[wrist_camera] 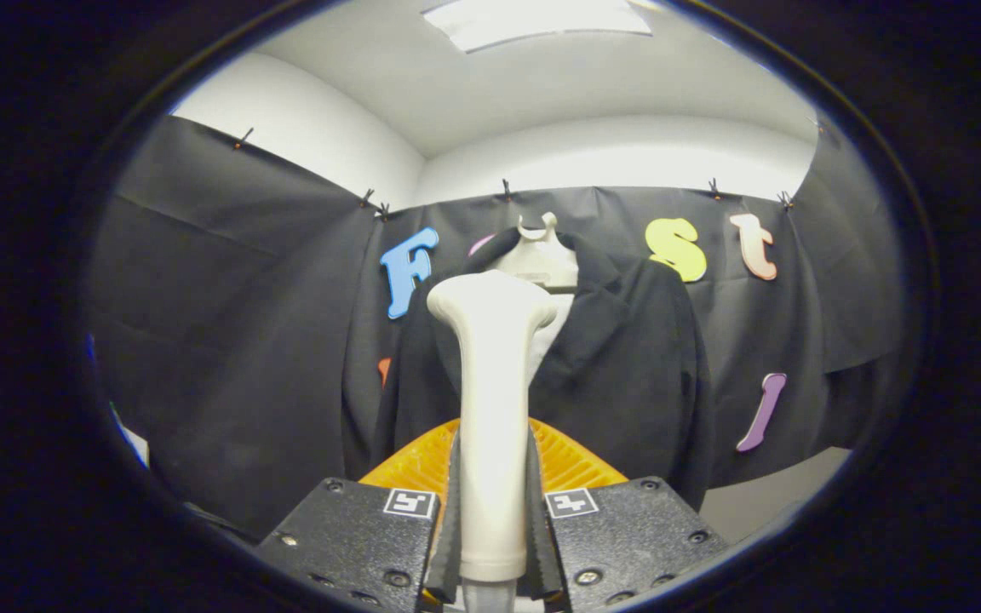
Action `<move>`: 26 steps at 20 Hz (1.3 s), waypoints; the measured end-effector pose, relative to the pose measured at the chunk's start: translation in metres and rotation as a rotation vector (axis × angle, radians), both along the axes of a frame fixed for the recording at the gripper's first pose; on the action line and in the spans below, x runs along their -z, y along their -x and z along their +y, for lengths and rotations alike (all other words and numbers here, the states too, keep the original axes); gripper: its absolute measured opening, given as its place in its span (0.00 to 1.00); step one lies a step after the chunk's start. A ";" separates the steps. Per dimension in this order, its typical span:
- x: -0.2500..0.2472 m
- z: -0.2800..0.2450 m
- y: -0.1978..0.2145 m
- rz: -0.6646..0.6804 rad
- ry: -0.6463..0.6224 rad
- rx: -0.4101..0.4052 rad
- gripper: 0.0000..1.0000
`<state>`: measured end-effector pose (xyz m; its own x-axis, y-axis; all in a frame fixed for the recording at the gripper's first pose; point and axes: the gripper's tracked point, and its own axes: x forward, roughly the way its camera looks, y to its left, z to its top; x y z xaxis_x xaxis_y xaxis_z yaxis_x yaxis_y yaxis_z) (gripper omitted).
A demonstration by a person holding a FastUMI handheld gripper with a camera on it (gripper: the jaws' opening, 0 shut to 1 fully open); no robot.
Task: Iron the clothes twice with a garment steamer, once on the left side and once on the right side.
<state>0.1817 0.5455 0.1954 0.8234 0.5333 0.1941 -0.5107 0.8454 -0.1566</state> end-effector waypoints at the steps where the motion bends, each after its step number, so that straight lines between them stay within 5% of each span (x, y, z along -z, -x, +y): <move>1: -0.007 0.008 -0.002 -0.015 -0.001 -0.009 0.34; 13: -0.069 0.071 -0.033 -0.142 -0.024 -0.024 0.34; 26: -0.044 0.071 -0.040 -0.096 -0.006 0.016 0.34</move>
<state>0.2214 0.6169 0.2396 0.8093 0.5188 0.2755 -0.4801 0.8544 -0.1987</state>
